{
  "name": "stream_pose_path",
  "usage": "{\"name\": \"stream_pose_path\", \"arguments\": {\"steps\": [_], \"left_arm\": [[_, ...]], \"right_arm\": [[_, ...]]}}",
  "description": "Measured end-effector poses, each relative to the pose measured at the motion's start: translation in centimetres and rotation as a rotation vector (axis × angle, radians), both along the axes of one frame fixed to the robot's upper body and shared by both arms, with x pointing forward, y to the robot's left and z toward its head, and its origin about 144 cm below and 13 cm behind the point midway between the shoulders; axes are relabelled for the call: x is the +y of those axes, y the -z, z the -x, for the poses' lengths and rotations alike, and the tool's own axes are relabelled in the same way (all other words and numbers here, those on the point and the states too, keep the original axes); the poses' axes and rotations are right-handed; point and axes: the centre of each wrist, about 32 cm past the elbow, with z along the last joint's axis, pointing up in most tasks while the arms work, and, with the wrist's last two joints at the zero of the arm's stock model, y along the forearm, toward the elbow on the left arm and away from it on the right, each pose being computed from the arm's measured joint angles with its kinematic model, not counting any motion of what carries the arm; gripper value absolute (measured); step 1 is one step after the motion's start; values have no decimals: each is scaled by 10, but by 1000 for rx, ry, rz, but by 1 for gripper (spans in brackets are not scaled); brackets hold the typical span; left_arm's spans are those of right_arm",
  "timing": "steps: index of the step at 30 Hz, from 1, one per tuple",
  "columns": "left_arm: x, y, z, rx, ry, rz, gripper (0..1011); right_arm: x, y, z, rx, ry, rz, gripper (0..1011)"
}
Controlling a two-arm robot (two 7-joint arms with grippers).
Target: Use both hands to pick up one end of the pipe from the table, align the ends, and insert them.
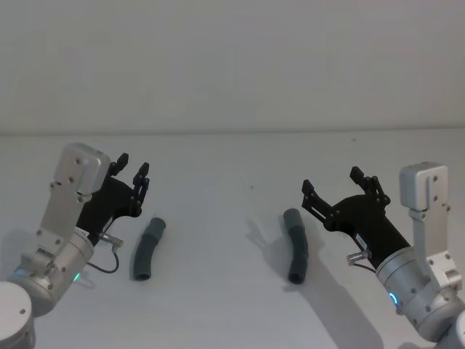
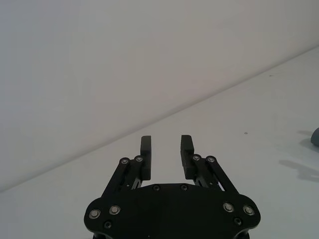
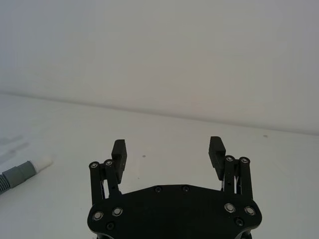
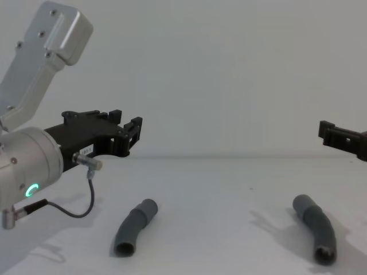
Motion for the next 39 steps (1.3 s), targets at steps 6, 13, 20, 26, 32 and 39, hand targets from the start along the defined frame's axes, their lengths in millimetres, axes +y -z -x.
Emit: {"name": "stream_pose_path", "arguments": {"steps": [6,13,20,26,32,39], "left_arm": [[0,0,-1,3,-1,0,332],[0,1,-5,49,-3,2,332],[-3,-1,-8,121,-15,11,331],[-10,-6,-6,185,-27,31,332],[-17,-14,0,233,-32,50,403],[-24,-27,8,267,-27,52,612]], "right_arm": [[0,0,0,0,0,0,1002],[0,0,0,0,0,0,1002],[0,0,0,0,0,0,1002],[0,0,0,0,0,0,1002],[0,0,0,0,0,0,1002],[0,0,0,0,0,0,1002]]}}
